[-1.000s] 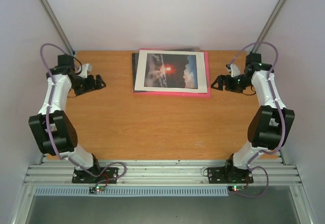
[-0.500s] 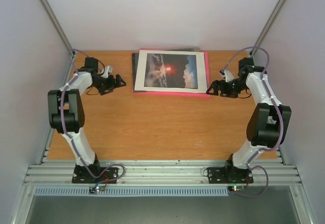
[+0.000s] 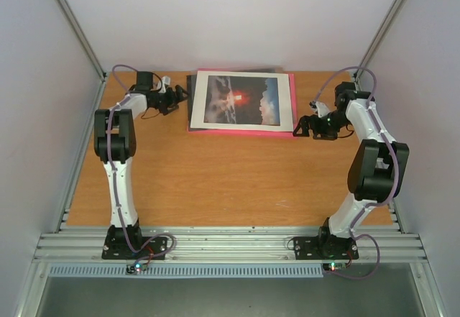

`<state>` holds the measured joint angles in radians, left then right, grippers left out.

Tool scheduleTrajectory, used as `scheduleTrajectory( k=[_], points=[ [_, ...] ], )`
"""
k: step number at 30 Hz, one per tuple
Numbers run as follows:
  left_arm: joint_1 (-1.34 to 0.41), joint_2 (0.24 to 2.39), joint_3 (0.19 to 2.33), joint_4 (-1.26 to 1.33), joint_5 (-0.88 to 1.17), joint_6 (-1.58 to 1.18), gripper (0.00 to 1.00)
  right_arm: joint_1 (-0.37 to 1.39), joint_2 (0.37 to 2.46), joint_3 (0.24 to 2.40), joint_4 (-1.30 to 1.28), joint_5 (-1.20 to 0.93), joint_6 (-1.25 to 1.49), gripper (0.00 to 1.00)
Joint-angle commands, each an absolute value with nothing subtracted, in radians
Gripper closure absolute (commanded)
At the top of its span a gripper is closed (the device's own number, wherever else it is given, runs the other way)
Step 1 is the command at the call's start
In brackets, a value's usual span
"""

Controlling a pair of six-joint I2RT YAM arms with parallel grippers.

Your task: Put the photo into the frame

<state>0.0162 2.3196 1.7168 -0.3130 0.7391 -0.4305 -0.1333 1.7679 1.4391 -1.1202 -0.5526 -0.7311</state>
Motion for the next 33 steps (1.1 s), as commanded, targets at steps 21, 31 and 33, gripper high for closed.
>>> scheduleTrajectory(
  k=[21,31,33],
  points=[
    [-0.047,2.625,1.954,-0.084,0.835,-0.690,0.37,-0.121,1.835,1.516,-1.209,-0.514,-0.777,0.01],
    [-0.041,2.567,1.953,-0.039,0.817,-0.729,0.83,-0.121,1.842,1.519,-1.204,-0.513,-0.778,0.01],
    [-0.033,2.547,1.947,-0.017,0.815,-0.749,0.92,-0.121,1.842,1.519,-1.204,-0.516,-0.778,0.02]
  ],
)
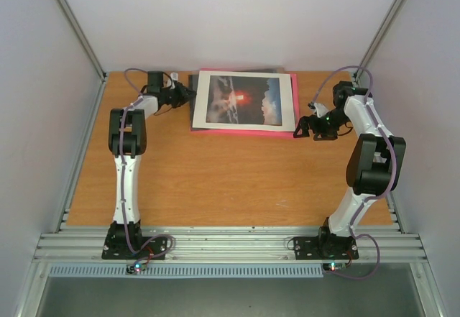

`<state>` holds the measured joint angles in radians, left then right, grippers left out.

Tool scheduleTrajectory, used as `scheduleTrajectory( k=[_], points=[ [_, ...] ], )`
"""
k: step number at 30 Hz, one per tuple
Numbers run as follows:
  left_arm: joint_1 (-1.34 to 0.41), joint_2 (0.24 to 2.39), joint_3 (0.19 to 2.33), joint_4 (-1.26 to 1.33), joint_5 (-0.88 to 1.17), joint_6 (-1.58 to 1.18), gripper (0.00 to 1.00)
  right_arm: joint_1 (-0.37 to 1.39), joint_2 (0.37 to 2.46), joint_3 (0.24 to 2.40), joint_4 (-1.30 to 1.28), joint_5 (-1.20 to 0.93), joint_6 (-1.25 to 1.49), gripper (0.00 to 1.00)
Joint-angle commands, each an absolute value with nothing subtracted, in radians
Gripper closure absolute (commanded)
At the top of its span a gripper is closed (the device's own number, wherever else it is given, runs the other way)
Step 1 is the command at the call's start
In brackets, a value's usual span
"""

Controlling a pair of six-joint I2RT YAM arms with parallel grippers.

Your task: Put the photo into the frame

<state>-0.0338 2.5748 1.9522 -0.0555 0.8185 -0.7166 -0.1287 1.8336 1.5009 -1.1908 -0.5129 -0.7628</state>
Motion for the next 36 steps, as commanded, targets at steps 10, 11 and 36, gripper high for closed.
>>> scheduleTrajectory(
  k=[10,11,36],
  points=[
    [0.063,2.446,1.806,0.158,0.860,-0.848,1.00,-0.121,1.848,1.528,-1.212,-0.507,-0.809,0.02],
    [0.075,2.438,1.791,0.173,0.863,-0.860,0.99,-0.122,1.853,1.531,-1.214,-0.508,-0.811,0.01],
    [0.178,2.318,1.536,0.244,0.908,-0.834,1.00,-0.114,2.038,1.781,-1.109,-0.523,-0.688,0.04]
  ],
)
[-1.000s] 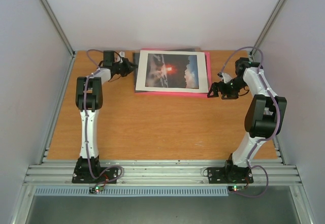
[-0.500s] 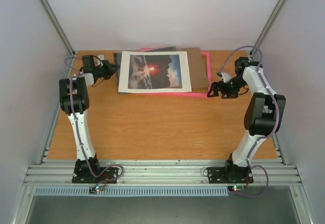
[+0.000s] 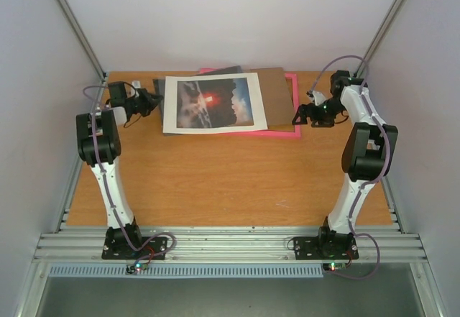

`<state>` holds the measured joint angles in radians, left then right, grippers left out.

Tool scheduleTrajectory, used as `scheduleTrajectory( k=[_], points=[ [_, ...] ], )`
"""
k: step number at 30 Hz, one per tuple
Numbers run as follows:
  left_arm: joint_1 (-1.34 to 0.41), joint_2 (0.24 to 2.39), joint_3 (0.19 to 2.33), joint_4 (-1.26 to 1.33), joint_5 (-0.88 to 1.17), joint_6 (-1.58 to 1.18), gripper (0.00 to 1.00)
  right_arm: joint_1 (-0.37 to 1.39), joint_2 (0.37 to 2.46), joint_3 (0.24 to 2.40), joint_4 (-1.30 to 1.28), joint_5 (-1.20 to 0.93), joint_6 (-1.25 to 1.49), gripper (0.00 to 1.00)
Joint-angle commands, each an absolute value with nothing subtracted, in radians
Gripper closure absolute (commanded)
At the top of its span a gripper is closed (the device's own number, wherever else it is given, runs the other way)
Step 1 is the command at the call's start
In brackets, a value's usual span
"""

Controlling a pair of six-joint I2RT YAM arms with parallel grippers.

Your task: Put the photo into the frame

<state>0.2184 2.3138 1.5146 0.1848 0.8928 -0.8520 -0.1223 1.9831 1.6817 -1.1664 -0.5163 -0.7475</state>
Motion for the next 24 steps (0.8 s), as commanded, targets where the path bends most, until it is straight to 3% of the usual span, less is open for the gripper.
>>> scheduleTrajectory(
  k=[1,16,24],
  points=[
    [0.176,2.323,1.540,0.243,0.906,-0.832,1.00,-0.112,2.061,1.811,-1.101,-0.524,-0.673,0.04],
    [0.165,2.375,1.630,0.057,0.876,-0.690,1.00,-0.005,2.512,2.399,-0.935,-0.371,-0.455,0.02],
    [0.164,2.384,1.634,0.005,0.861,-0.635,1.00,0.034,2.652,2.535,-0.798,-0.208,-0.418,0.01]
  ],
)
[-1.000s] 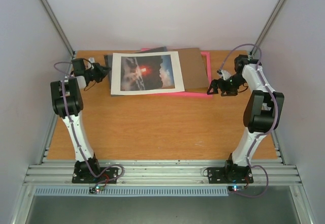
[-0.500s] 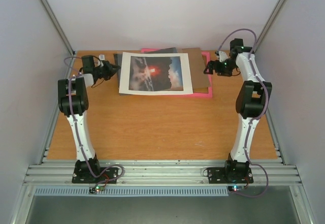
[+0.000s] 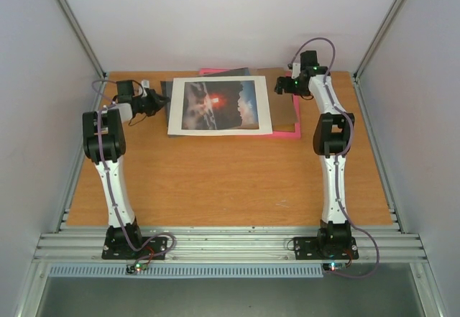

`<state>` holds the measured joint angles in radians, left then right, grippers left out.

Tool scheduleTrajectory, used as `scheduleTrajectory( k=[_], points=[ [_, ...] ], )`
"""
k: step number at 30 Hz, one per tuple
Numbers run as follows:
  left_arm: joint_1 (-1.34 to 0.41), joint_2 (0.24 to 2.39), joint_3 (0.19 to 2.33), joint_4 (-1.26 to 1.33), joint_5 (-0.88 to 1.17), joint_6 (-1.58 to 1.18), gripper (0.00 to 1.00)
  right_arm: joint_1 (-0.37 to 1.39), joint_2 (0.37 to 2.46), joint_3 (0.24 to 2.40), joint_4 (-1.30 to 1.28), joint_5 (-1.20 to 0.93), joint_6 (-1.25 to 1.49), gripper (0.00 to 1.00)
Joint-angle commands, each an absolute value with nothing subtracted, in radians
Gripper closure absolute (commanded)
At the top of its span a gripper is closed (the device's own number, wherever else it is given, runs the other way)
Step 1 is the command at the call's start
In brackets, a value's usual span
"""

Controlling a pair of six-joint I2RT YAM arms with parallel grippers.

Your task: Put the photo into the frame

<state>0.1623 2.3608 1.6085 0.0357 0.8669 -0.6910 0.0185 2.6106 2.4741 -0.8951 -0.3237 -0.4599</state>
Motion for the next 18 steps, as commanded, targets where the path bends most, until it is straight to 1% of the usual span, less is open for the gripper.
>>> scheduleTrajectory(
  k=[1,6,9,12,18],
  points=[
    [0.164,2.387,1.635,0.005,0.862,-0.631,0.99,0.033,2.664,2.544,-0.785,-0.201,-0.421,0.01],
    [0.163,2.403,1.644,0.005,0.860,-0.623,1.00,0.036,2.732,2.638,-0.775,-0.281,-0.420,0.02],
    [0.164,2.410,1.648,0.005,0.858,-0.623,1.00,0.045,2.752,2.659,-0.767,-0.307,-0.414,0.03],
    [0.164,2.418,1.656,0.005,0.858,-0.628,0.99,0.051,2.770,2.657,-0.775,-0.314,-0.391,0.03],
    [0.162,2.429,1.667,0.005,0.859,-0.645,0.99,0.053,2.792,2.657,-0.779,-0.265,-0.346,0.02]
  ],
)
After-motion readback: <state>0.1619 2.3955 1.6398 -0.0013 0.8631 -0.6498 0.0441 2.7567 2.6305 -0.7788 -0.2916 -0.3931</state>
